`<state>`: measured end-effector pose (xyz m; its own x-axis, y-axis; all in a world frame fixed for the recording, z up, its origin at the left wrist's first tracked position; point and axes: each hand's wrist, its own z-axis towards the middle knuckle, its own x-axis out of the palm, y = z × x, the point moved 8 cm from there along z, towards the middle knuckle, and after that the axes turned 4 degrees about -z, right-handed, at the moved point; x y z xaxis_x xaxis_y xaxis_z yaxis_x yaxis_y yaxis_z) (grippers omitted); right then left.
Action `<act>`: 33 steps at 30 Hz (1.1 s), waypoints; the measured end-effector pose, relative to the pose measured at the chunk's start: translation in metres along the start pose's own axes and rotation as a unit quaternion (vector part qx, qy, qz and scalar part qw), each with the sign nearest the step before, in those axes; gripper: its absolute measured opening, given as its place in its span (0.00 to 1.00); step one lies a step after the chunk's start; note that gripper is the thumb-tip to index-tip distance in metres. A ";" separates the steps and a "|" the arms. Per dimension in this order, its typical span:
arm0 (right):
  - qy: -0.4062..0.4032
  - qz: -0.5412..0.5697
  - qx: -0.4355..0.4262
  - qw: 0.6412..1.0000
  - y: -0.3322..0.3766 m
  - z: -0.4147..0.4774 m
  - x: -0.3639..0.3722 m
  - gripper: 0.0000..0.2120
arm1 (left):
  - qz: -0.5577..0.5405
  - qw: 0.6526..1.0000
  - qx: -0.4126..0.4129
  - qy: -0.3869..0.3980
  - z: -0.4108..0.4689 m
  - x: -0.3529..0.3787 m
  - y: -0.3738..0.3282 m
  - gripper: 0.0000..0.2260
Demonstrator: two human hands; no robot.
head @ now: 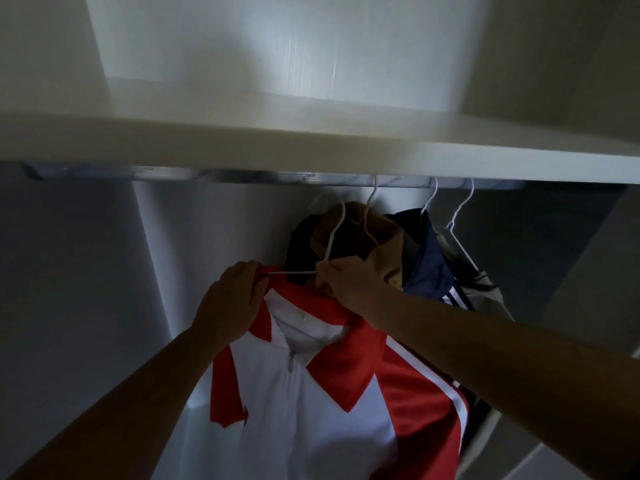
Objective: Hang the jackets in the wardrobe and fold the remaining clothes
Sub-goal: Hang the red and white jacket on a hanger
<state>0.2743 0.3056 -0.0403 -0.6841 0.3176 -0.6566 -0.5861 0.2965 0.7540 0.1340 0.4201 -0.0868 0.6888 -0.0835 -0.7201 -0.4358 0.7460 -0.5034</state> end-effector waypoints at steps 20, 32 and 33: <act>-0.024 -0.067 0.006 0.997 0.037 0.096 0.022 0.16 | -0.029 0.997 -0.070 0.002 0.093 -0.014 0.065 0.15; 0.182 0.210 0.276 0.920 -0.034 0.040 0.024 0.23 | -0.292 0.872 -0.391 0.027 0.090 -0.002 0.099 0.23; 0.185 0.214 0.281 0.917 -0.036 0.041 0.022 0.23 | -0.303 0.863 -0.402 0.036 0.090 0.000 0.101 0.23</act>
<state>0.2982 0.3391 -0.0826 -0.9604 0.2174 -0.1745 0.0156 0.6671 0.7448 0.1418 0.5547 -0.0946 0.9062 -0.3602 -0.2217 -0.2894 -0.1461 -0.9460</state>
